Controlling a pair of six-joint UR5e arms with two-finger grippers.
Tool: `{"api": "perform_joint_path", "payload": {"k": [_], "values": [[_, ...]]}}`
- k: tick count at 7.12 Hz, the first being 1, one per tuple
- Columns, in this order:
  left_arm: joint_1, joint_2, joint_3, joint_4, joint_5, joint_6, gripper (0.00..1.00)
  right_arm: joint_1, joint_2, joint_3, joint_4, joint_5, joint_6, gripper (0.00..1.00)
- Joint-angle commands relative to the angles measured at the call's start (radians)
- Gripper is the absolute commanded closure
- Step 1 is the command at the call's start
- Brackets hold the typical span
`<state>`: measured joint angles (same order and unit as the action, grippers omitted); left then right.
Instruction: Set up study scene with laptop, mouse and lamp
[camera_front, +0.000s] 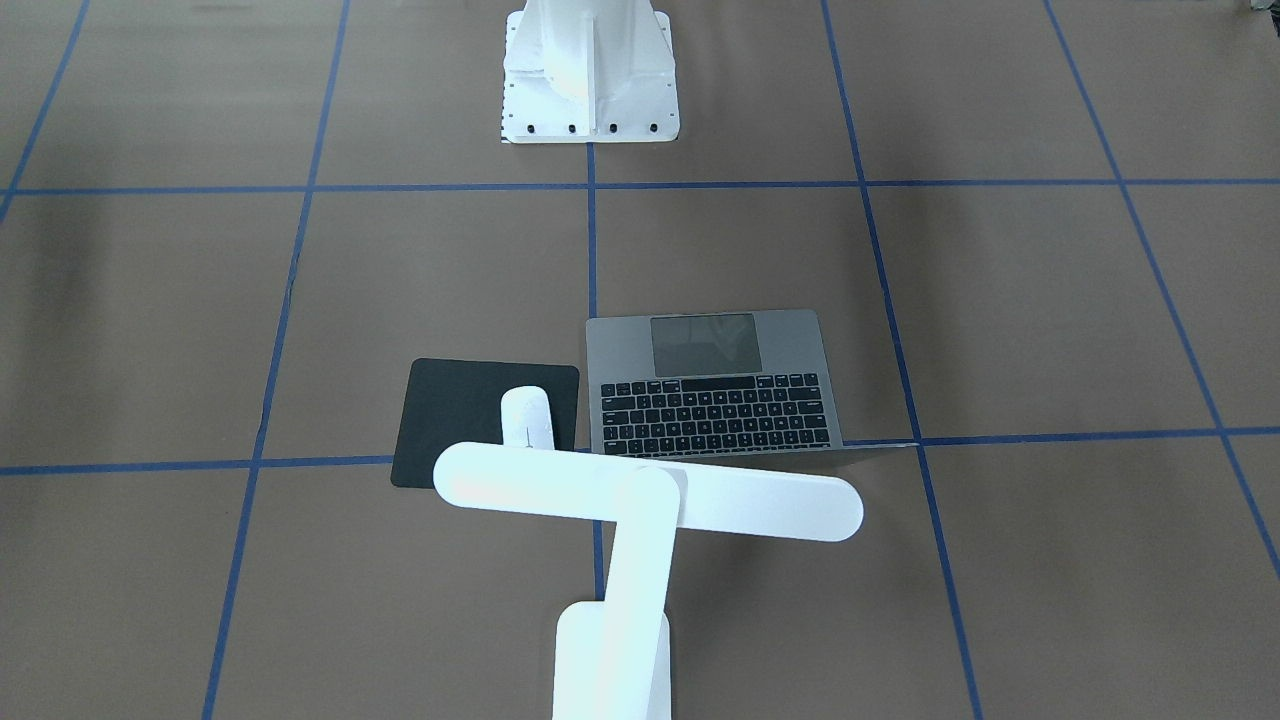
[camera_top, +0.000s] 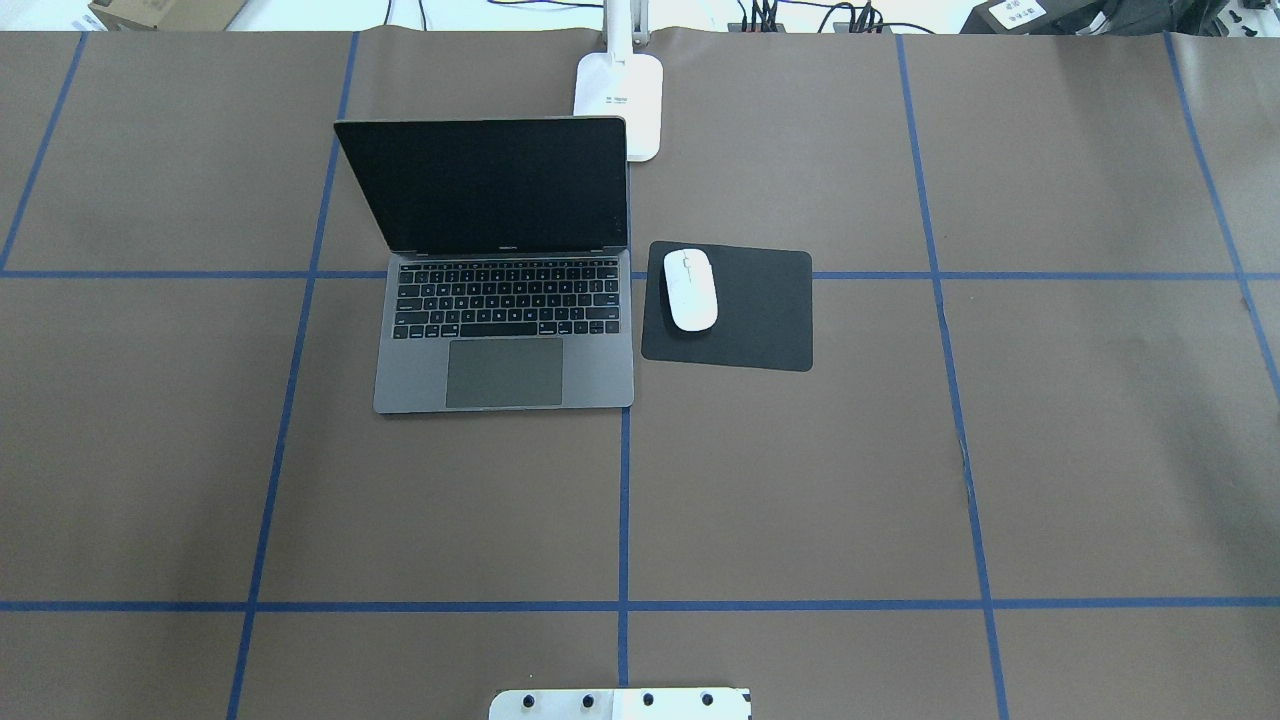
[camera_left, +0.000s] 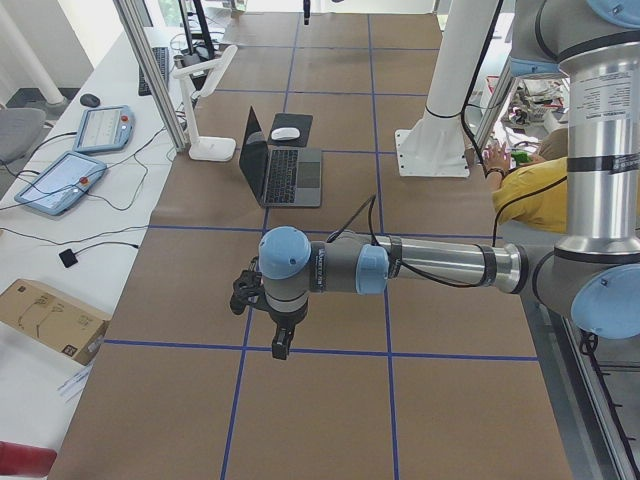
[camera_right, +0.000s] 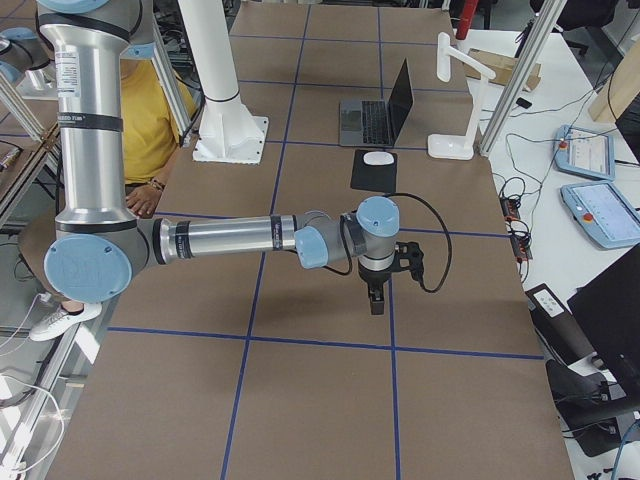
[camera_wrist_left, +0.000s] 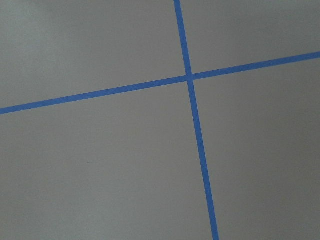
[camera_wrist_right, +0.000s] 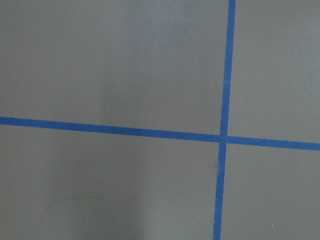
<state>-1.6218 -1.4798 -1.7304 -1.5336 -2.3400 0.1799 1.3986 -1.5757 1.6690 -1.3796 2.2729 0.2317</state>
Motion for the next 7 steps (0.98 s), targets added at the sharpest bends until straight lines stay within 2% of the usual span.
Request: {"api": "perform_joint_path", "payload": {"k": [1, 2, 3, 7], "values": [[0.0, -0.002, 0.031, -0.037, -0.001, -0.002, 0.0, 0.083, 0.037, 0.014, -0.144, 0.025, -0.169, 0.0], [0.0, 0.001, 0.028, -0.043, -0.001, 0.0, 0.0, 0.129, 0.072, 0.037, -0.27, 0.025, -0.248, 0.0], [0.0, 0.001, 0.025, -0.043, -0.002, 0.001, 0.0, 0.141, 0.062, 0.06, -0.323, 0.014, -0.282, 0.0], [-0.001, 0.012, 0.006, -0.051, -0.004, 0.001, 0.0, 0.137, 0.02, 0.041, -0.314, 0.019, -0.269, 0.0]]}}
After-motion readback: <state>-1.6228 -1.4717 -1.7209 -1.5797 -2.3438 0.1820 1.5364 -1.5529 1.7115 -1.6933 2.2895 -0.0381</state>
